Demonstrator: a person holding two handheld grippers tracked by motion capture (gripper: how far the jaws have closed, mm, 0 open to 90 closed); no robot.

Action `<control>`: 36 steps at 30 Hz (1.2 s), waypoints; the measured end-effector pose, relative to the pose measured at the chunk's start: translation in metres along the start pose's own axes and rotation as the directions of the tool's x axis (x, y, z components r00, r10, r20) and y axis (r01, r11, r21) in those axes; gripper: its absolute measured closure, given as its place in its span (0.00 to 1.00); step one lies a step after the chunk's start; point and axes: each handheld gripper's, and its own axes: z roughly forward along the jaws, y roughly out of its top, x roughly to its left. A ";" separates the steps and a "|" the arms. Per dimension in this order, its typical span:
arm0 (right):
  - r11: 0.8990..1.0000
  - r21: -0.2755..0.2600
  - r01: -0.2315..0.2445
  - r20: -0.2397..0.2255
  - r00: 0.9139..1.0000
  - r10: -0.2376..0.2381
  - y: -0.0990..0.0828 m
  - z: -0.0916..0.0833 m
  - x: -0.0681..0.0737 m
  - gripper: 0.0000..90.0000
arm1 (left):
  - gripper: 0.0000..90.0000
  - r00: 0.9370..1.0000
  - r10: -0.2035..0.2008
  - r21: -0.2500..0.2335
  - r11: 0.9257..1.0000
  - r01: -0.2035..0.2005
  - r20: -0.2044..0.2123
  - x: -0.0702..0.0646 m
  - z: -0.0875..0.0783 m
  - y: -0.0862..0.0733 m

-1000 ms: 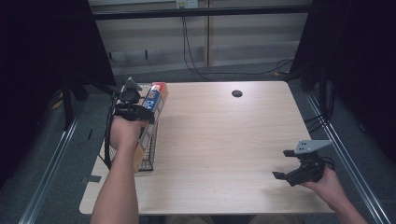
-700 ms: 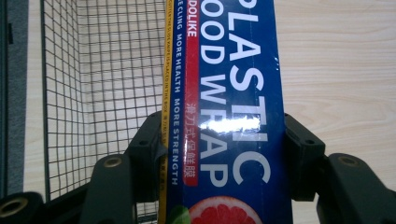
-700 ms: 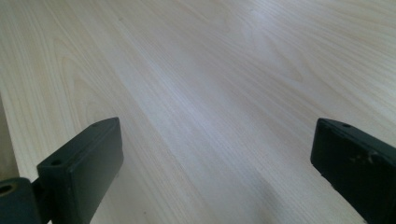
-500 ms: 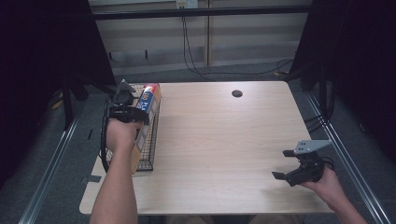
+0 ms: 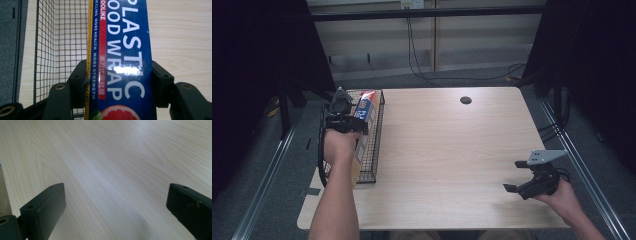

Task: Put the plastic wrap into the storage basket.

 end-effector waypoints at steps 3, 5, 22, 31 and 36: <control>1.000 -0.005 0.001 -0.003 1.000 -0.001 0.000 0.000 0.000 0.02 | 0.48 1.000 -0.004 -0.002 1.000 0.004 -0.001 0.001 0.001 0.000; 1.000 -0.003 0.000 -0.002 1.000 0.000 0.000 0.000 0.000 0.02 | 0.48 1.000 -0.009 -0.002 1.000 0.009 -0.006 0.002 0.002 -0.001; 1.000 -0.011 0.003 0.002 1.000 -0.003 -0.001 -0.003 0.001 0.02 | 0.48 0.999 -0.029 0.010 1.000 0.029 -0.020 0.010 0.020 -0.003; 1.000 -0.008 0.005 0.001 1.000 -0.005 -0.001 -0.002 0.001 0.02 | 0.48 0.998 -0.052 0.024 0.998 0.052 -0.031 0.016 0.032 -0.006; 1.000 -0.005 0.006 -0.002 1.000 -0.006 -0.001 -0.001 0.001 0.02 | 0.48 0.998 -0.057 0.031 0.998 0.058 -0.034 0.020 0.036 -0.008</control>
